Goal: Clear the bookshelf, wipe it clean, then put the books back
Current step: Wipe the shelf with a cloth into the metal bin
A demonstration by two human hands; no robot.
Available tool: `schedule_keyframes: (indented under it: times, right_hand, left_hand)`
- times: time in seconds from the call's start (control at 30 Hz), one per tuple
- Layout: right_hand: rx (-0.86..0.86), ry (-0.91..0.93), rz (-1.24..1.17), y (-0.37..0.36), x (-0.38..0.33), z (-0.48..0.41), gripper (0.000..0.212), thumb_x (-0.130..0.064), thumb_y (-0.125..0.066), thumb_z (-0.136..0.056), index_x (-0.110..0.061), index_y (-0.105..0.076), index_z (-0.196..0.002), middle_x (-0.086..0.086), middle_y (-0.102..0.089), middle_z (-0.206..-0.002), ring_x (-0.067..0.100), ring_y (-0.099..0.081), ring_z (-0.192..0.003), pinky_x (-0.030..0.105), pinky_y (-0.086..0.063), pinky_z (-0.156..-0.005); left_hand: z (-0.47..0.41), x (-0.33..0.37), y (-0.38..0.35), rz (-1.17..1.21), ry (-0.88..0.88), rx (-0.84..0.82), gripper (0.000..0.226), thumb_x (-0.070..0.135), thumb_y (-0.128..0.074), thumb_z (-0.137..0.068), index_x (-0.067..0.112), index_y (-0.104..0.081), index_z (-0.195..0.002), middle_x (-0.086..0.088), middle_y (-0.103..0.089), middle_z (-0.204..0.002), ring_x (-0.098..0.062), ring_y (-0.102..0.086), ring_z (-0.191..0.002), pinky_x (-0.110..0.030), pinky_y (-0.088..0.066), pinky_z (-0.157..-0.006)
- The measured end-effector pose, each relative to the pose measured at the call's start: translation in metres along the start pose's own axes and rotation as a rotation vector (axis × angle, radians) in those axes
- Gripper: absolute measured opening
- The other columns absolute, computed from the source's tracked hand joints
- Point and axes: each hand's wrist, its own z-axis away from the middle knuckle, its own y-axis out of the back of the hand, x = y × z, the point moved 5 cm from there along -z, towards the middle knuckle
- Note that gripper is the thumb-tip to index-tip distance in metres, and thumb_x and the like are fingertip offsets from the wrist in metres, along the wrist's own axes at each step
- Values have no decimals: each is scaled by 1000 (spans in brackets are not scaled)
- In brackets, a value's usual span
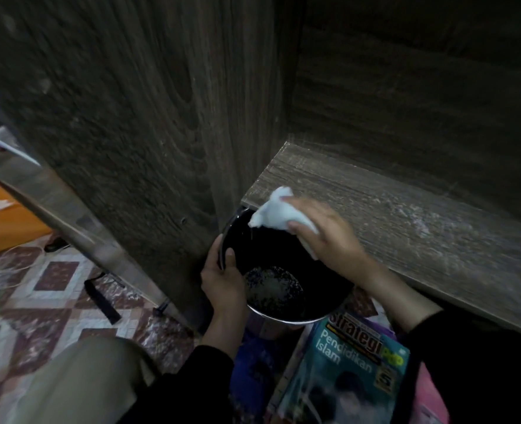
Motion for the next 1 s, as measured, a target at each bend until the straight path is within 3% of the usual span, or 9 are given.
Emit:
schedule_keyframes:
  times: [0.1, 0.23, 0.3, 0.4, 0.57, 0.73, 0.8, 0.9, 1.0]
  right_hand:
    - [278, -202, 77, 57, 38, 26, 43, -32, -52, -94, -6, -57, -129, 11, -58, -131, 19, -51, -119, 31, -36, -103]
    - [541, -588, 319, 145, 101, 85, 53, -34, -44, -91, -4, -51, -133, 22, -54, -132, 38, -50, -119, 40, -36, -101]
    - [578, -838, 444, 169, 120, 117, 58, -38, -39, -89, -8, -47, -138, 24, -50, -135, 43, -46, -120, 47, -35, -101]
    - [438, -1075, 570, 154, 124, 134, 51, -37, -39, -97, -17, -39, -143, 22, -38, -145, 46, -36, -126, 56, -29, -104]
    - [235, -838, 565, 70, 69, 85, 67, -47, -16, -88, -20, -41, -144, 20, -39, -146, 43, -34, -133, 53, -29, -104]
    - [95, -413, 451, -1, -2, 57, 51, -12, -51, -84, -21, -54, -134, 18, -49, -139, 40, -47, -122, 49, -39, -94]
    - [55, -278, 300, 0, -14, 62, 50, -6, -54, -82, -19, -59, -130, 18, -53, -135, 39, -49, -118, 49, -41, -90]
    - [6, -290, 62, 25, -5, 87, 43, -19, -47, -94, -23, -52, -136, 10, -49, -141, 28, -42, -128, 45, -33, -104]
    - [258, -380, 68, 83, 24, 126, 43, -31, -44, -95, -14, -55, -133, 11, -56, -134, 30, -49, -123, 51, -36, -104]
  left_hand:
    - [1, -1, 1, 17, 26, -3, 36, -3, -52, -94, 11, -63, -125, -10, -65, -118, -23, -60, -113, -40, -46, -102]
    - [3, -3, 0, 20, 67, -64, 58, -21, -44, -82, 14, -63, -125, -10, -66, -116, -25, -61, -111, -44, -48, -101]
    - [3, -6, -1, 23, 78, -102, 64, -22, -43, -77, 19, -65, -122, -8, -68, -114, -25, -63, -109, -47, -49, -99]
    - [2, -13, -6, 17, 71, -130, 68, -19, -42, -73, 24, -66, -120, -4, -69, -114, -24, -63, -109, -50, -48, -99]
    - [18, -3, -20, 33, 114, -185, 67, -24, -34, -76, 11, -61, -127, -8, -64, -121, -26, -60, -114, -49, -44, -104]
    - [32, -6, -32, 112, 140, -243, 69, -22, -32, -71, 9, -64, -123, -15, -66, -117, -28, -62, -108, -48, -44, -103]
    - [41, -2, -35, 115, 165, -263, 67, -24, -32, -72, 7, -64, -123, -14, -67, -115, -27, -63, -104, -42, -46, -99]
    - [51, 1, -39, 116, 193, -297, 68, -27, -30, -75, 14, -65, -117, 2, -73, -92, -15, -65, -86, -30, -52, -86]
    - [60, 2, -43, 76, 214, -349, 66, -26, -32, -80, 13, -61, -124, -8, -67, -105, -21, -62, -97, -37, -49, -93]
